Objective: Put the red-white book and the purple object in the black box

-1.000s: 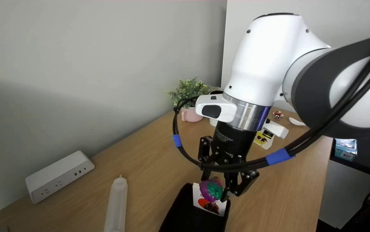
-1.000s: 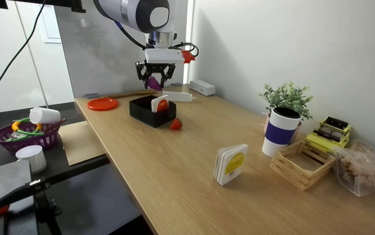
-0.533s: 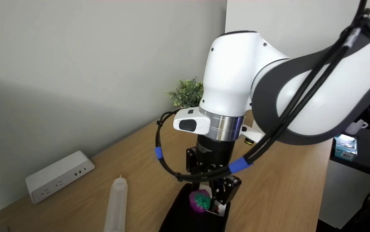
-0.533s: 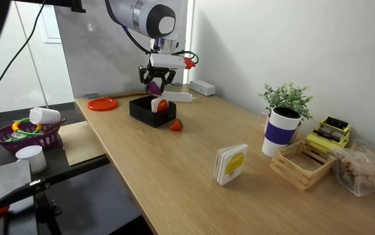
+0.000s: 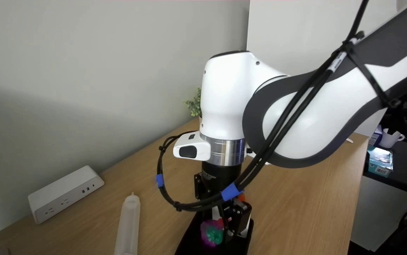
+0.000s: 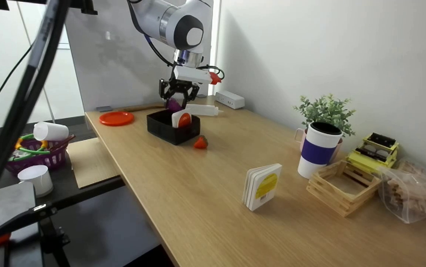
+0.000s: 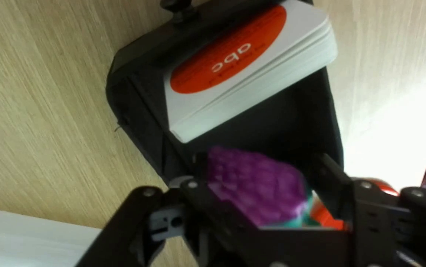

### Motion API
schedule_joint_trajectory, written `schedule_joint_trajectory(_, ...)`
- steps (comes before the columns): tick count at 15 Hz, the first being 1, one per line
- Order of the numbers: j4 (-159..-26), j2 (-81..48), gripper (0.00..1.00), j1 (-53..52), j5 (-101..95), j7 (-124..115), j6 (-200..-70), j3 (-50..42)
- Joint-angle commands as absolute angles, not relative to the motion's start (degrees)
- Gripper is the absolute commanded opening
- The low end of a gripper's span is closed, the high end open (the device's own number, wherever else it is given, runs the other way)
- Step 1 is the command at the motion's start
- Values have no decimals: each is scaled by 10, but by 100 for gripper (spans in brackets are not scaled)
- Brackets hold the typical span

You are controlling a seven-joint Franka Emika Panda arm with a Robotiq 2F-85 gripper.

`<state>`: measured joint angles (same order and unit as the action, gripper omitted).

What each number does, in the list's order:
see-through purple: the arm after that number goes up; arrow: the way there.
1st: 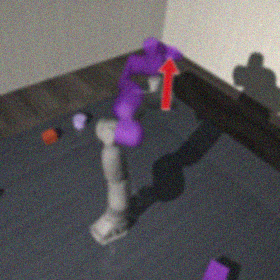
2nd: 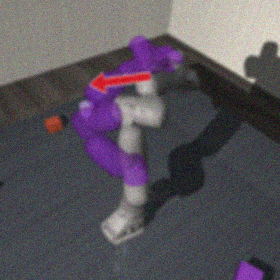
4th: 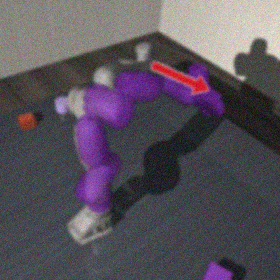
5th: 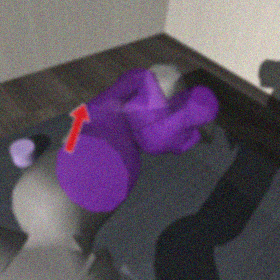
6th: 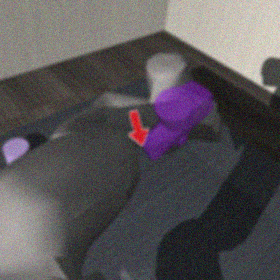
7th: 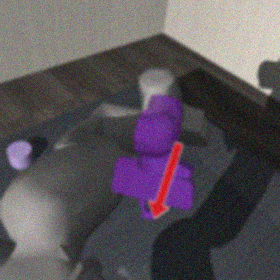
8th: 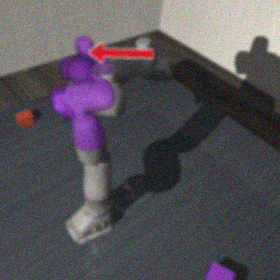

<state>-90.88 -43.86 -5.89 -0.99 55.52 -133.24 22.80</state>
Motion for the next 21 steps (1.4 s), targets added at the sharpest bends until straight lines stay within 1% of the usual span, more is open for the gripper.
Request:
schedule_joint_trajectory(1, -865, -461, 99, -77, -6, 562, -1301, 212)
schedule_joint_trajectory(6, -862, -459, 100, -79, -6, 559, -1308, 206)
schedule_joint_trajectory(11, -920, -407, 100, -93, -35, 517, -1357, 179)
schedule_joint_trajectory(14, -970, -363, 100, -101, -58, 464, -1426, 160)
schedule_joint_trajectory(17, -1027, -320, 100, -108, -66, 364, -1511, 141)
schedule_joint_trajectory(21, -1118, -261, 100, -105, -80, 227, -1594, 113)
